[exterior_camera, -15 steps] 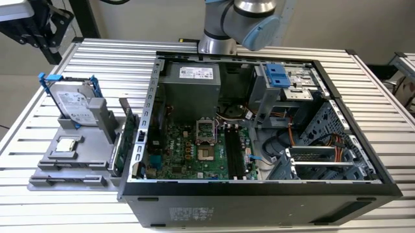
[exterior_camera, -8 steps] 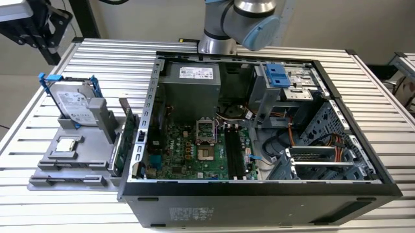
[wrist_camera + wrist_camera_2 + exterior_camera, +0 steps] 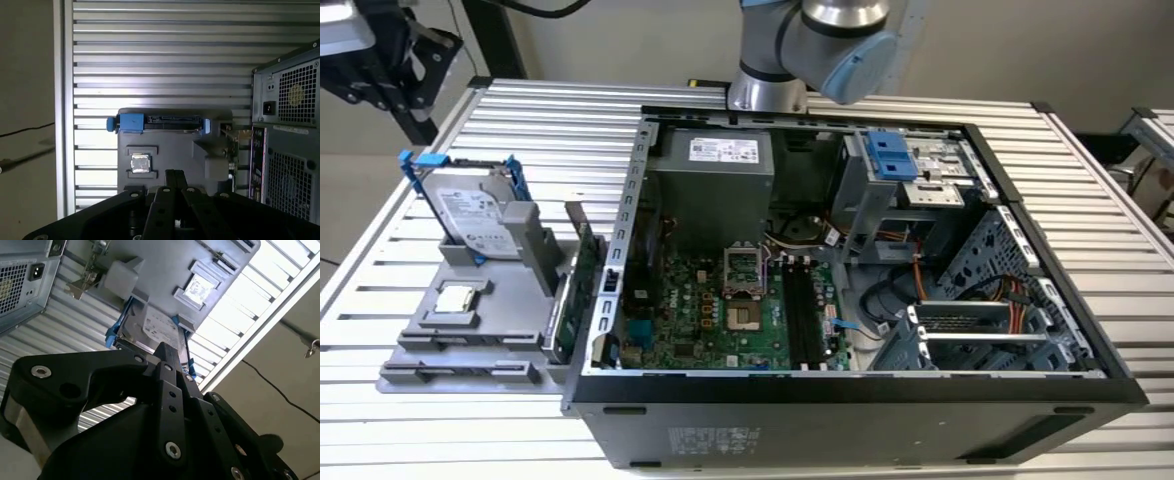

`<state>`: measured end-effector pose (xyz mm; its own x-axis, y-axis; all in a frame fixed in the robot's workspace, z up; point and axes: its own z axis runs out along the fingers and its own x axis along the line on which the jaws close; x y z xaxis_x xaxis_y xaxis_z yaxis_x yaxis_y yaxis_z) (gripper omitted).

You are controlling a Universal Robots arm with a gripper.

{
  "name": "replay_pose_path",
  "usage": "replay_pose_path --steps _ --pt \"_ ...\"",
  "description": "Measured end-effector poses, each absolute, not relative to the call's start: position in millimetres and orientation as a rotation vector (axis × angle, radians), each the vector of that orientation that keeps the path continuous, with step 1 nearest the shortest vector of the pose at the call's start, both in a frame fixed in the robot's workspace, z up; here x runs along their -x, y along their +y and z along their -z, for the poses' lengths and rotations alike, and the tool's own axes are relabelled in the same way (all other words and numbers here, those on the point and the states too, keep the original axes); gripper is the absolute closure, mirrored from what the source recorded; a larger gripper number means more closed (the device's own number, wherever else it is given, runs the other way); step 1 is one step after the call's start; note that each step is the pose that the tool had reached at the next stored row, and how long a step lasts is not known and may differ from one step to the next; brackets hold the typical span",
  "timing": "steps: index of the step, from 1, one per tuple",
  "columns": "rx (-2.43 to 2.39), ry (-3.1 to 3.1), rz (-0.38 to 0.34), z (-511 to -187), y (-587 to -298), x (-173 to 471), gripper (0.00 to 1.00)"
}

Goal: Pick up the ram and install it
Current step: 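Reach for the ram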

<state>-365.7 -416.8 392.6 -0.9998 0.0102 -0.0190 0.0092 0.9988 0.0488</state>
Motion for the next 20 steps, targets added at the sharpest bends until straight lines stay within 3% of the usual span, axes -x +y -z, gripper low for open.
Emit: replay_pose_path --steps 20 --pt "-0.015 3.121 -0.076 -392.6 -480.6 375.3 1.0"
